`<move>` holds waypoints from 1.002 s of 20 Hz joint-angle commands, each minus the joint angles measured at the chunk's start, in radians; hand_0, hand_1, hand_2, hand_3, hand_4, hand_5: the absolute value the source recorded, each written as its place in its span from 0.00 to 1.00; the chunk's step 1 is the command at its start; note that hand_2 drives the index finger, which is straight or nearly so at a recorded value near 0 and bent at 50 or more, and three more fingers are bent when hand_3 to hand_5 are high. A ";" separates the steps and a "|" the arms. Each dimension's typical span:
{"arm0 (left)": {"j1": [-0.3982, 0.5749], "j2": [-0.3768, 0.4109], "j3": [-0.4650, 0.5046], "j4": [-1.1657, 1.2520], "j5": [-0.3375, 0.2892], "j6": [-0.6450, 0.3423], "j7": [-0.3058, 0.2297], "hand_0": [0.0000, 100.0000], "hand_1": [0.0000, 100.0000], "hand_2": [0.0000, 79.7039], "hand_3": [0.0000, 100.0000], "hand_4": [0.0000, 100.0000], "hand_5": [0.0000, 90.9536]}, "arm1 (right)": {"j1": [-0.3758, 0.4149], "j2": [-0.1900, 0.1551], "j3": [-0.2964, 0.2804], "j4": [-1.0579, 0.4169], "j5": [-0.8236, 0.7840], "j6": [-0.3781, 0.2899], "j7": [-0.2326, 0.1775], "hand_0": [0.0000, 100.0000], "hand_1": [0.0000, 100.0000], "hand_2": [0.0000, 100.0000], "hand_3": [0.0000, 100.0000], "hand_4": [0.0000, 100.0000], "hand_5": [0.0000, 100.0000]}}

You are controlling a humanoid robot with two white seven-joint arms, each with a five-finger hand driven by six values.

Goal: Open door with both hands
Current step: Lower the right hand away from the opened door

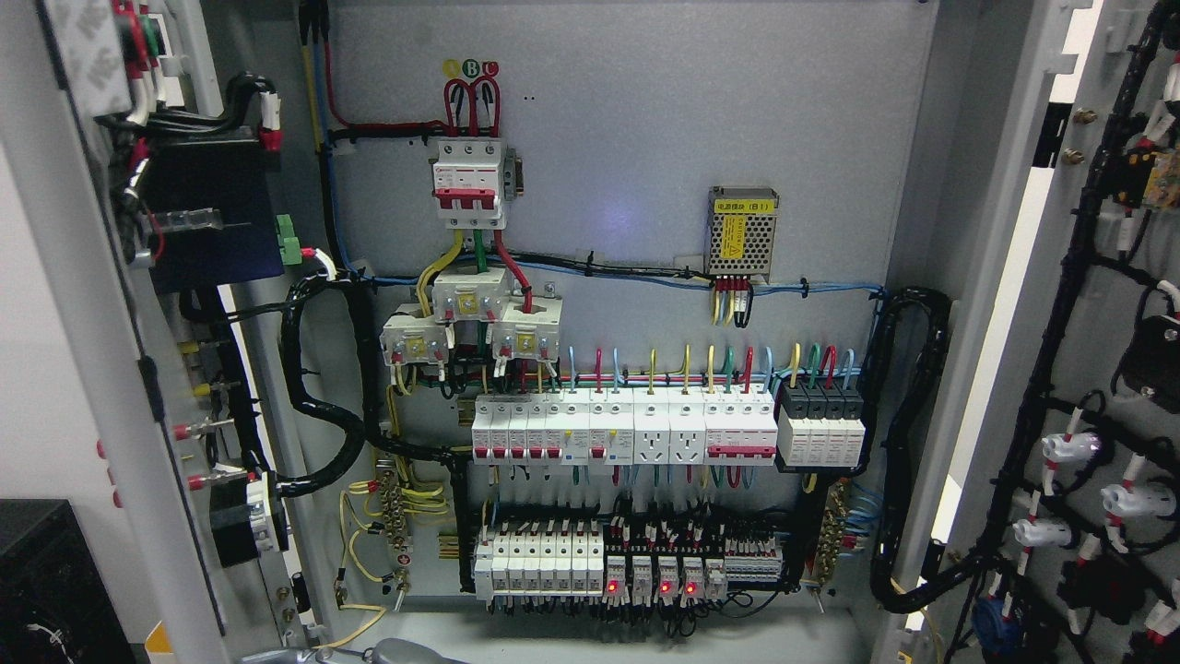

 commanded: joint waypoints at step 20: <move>0.011 -0.003 0.000 0.005 0.000 0.000 -0.012 0.00 0.00 0.00 0.00 0.00 0.00 | 0.073 -0.015 -0.053 0.042 -0.010 -0.005 0.004 0.00 0.00 0.00 0.00 0.00 0.00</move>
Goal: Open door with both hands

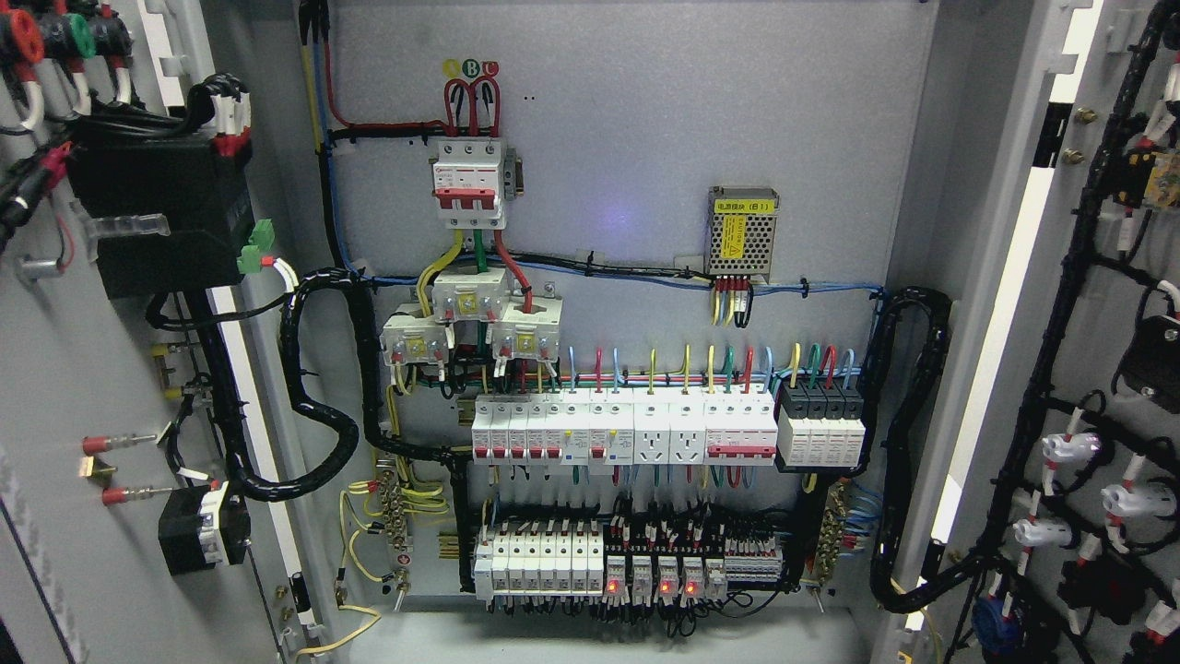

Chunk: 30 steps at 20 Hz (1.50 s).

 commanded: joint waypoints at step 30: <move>0.268 0.197 -0.551 -1.894 -0.037 -0.869 -0.013 0.00 0.00 0.00 0.00 0.00 0.00 | 0.947 -0.354 -0.633 -0.474 -0.016 -1.119 -0.182 0.00 0.00 0.00 0.00 0.00 0.00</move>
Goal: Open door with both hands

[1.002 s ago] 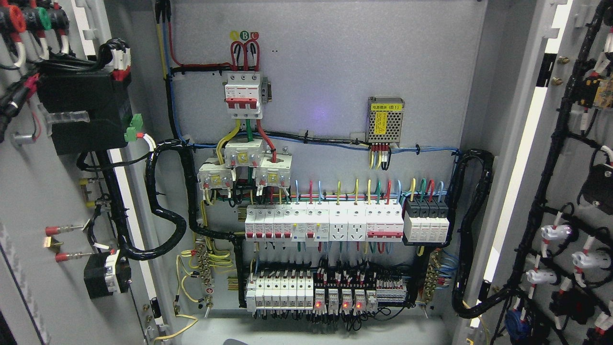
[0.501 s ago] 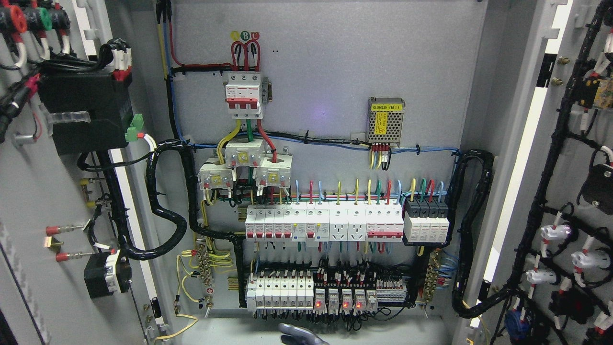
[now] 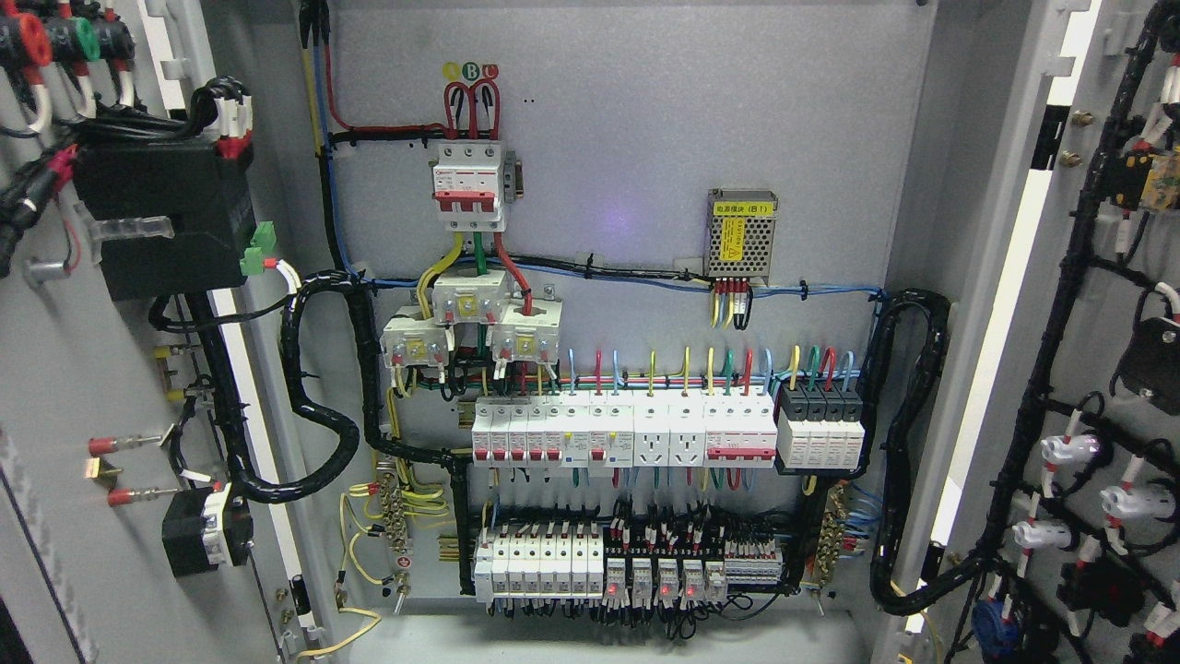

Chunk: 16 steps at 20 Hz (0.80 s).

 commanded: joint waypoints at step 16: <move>0.010 -0.100 0.390 -0.580 0.057 -0.772 0.011 0.00 0.00 0.00 0.00 0.00 0.00 | 0.050 -0.150 -0.258 -0.103 -0.344 -0.067 -0.001 0.00 0.00 0.00 0.00 0.00 0.00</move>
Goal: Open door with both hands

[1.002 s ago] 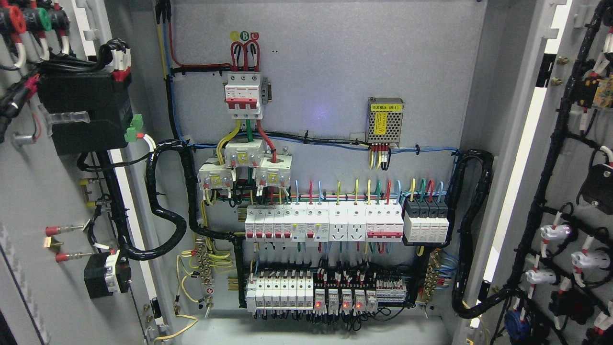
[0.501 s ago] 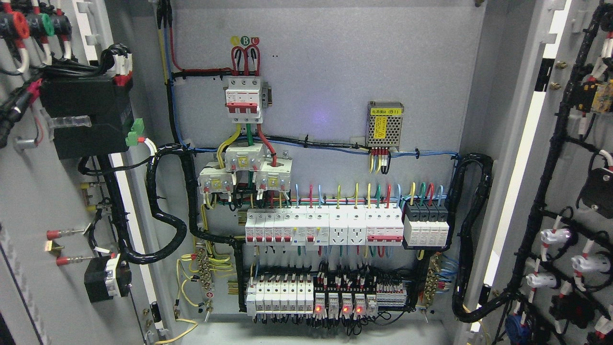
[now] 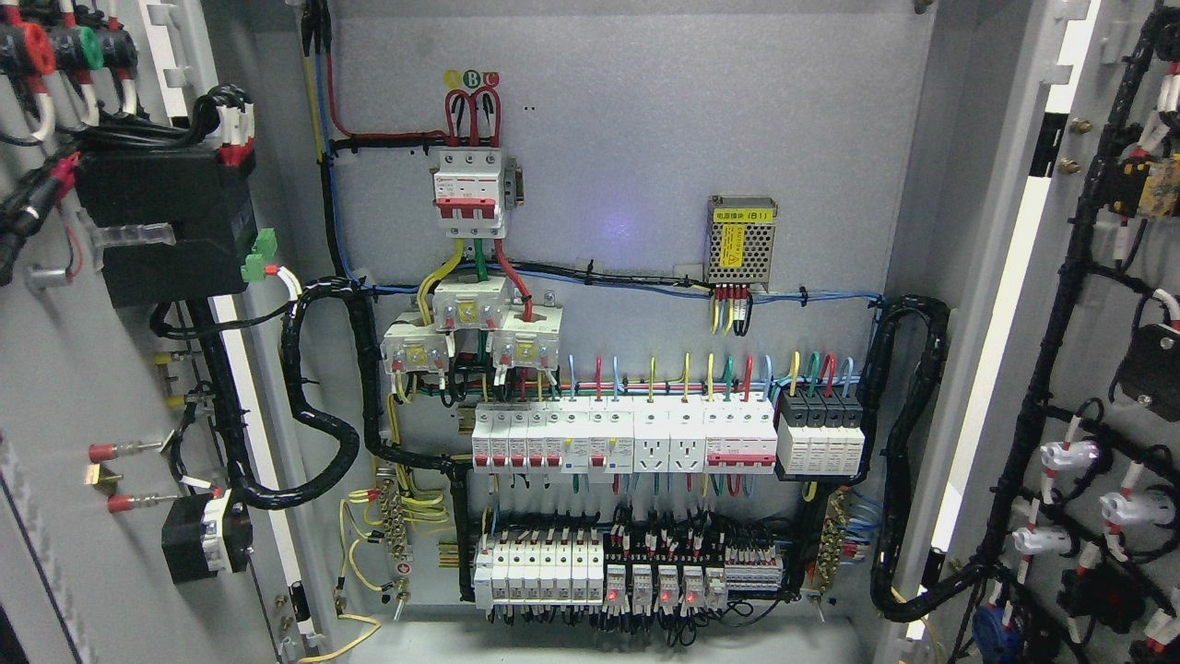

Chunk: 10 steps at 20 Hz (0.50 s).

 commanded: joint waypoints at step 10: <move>0.074 -0.010 0.417 -0.212 0.161 -0.835 0.005 0.00 0.00 0.00 0.00 0.00 0.00 | -0.089 -0.115 -0.138 0.026 -0.072 0.047 0.001 0.00 0.00 0.00 0.00 0.00 0.00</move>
